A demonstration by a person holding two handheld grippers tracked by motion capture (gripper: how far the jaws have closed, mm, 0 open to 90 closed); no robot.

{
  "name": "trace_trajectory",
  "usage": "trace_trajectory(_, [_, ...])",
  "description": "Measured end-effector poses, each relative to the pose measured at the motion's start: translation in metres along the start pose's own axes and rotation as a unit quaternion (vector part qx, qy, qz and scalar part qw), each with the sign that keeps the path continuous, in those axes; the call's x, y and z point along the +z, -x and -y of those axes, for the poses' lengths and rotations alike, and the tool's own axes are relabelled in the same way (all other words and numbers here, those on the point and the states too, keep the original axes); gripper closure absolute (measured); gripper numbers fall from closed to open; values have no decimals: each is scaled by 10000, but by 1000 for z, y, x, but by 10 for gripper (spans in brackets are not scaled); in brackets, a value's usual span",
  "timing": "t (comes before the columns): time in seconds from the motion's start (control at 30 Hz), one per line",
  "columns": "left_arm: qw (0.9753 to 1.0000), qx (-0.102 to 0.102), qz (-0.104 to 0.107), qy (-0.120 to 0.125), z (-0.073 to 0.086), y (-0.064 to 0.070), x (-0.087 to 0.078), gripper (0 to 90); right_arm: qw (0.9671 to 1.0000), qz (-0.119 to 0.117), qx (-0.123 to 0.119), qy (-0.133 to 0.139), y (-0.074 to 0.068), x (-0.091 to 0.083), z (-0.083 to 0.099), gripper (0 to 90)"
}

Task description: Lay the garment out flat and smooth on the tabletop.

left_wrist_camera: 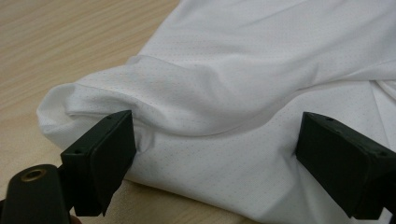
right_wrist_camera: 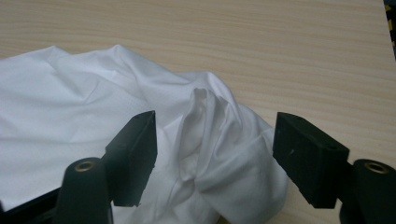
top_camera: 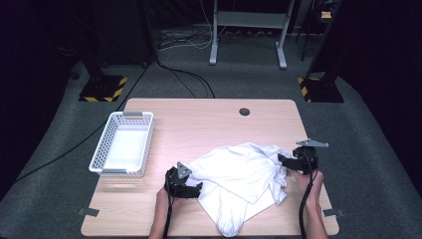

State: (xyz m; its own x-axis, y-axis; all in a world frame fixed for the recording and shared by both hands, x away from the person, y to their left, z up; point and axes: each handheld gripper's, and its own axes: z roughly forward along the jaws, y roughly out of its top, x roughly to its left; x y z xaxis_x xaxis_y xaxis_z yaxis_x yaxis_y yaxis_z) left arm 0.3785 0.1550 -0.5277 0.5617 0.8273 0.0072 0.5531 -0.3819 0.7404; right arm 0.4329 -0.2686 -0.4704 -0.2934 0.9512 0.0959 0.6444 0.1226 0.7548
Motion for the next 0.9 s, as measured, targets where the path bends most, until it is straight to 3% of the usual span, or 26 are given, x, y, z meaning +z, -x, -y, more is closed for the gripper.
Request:
trace_trajectory(0.2, [10000, 6, -6, 1, 0, 0, 0, 116, 9998, -143, -85, 93, -3, -16, 24, 165])
trace_trajectory(0.33, [10000, 8, -7, -4, 0, 0, 0, 115, 9998, -172, -68, 89, -8, -25, 51, 133])
trace_trajectory(0.4, [10000, 12, -7, -11, 0, 0, 0, 115, 9998, -82, -122, 152, -13, -30, 64, 129])
trace_trajectory(0.6, [10000, 3, -34, 2, 0, 1, 0, 116, 9992, -109, -349, 187, -25, -32, 91, 121])
trace_trajectory(0.8, [9999, -5, -166, 24, 2, 5, -2, 117, 9982, 0, -601, -49, -27, -22, 94, 117])
trace_trajectory(0.9, [9997, -69, -255, 4, 3, 8, -4, 119, 9982, -153, -555, -169, -21, -18, 91, 97])
